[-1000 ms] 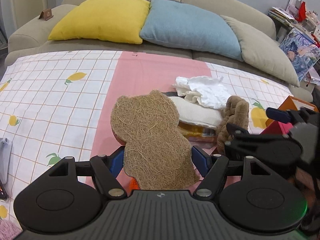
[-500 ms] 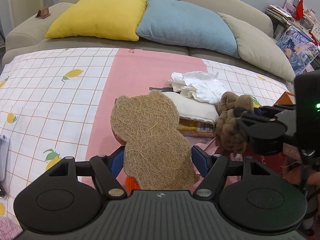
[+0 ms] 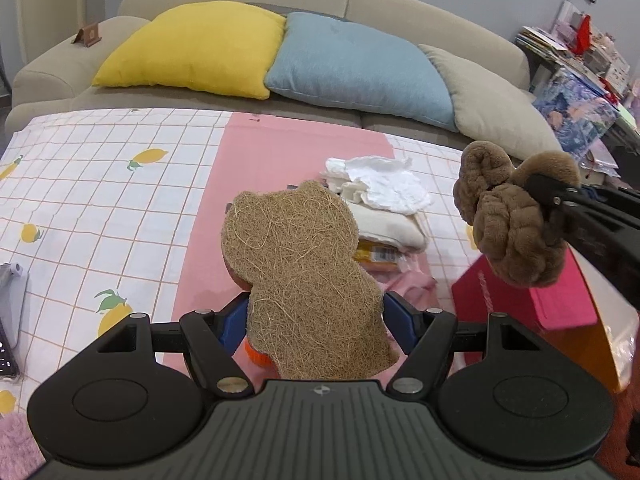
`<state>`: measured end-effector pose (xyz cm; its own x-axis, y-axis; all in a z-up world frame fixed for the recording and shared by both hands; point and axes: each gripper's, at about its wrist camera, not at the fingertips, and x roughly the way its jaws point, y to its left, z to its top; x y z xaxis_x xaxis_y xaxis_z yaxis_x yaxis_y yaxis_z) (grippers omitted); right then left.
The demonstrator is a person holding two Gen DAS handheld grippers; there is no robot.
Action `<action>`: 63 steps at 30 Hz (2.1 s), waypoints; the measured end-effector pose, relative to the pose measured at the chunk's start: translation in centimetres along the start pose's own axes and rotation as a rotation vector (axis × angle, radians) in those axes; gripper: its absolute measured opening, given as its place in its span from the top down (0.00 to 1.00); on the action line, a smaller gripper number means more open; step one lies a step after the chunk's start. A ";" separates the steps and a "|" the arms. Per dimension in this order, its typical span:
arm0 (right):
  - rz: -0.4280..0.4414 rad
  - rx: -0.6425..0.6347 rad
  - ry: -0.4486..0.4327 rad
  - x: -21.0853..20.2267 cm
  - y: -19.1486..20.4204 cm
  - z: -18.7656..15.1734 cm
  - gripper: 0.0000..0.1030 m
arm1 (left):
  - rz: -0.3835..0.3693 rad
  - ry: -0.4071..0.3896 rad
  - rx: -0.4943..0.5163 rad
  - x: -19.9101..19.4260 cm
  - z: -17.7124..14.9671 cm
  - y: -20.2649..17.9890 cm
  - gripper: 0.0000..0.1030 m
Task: Organize soft objects
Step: 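Carry the pad with the left tool while the right tool carries the plush to the white box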
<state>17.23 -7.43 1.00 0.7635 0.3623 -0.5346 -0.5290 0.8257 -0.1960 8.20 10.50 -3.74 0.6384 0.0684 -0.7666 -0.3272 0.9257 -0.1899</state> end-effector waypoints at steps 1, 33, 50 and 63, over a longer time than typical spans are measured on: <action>0.041 0.022 -0.006 -1.1 -0.1 -0.2 0.96 | -0.005 0.006 0.005 -0.2 -0.3 0.0 0.21; 0.350 0.191 0.498 1.8 2.2 -12.2 0.53 | -0.021 0.250 0.034 3.4 -6.0 -0.8 0.21; 0.353 0.200 0.324 -3.3 -0.9 -7.8 0.86 | -0.057 0.154 0.053 -0.3 -4.1 -2.3 0.21; 0.170 0.213 0.105 -8.4 -10.8 -2.6 0.85 | -0.280 0.026 0.138 -3.3 2.8 -11.0 0.21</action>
<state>15.54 -20.49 5.52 0.6218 0.4657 -0.6297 -0.5482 0.8330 0.0747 11.67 1.17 2.58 0.6721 -0.2042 -0.7118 -0.0425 0.9490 -0.3123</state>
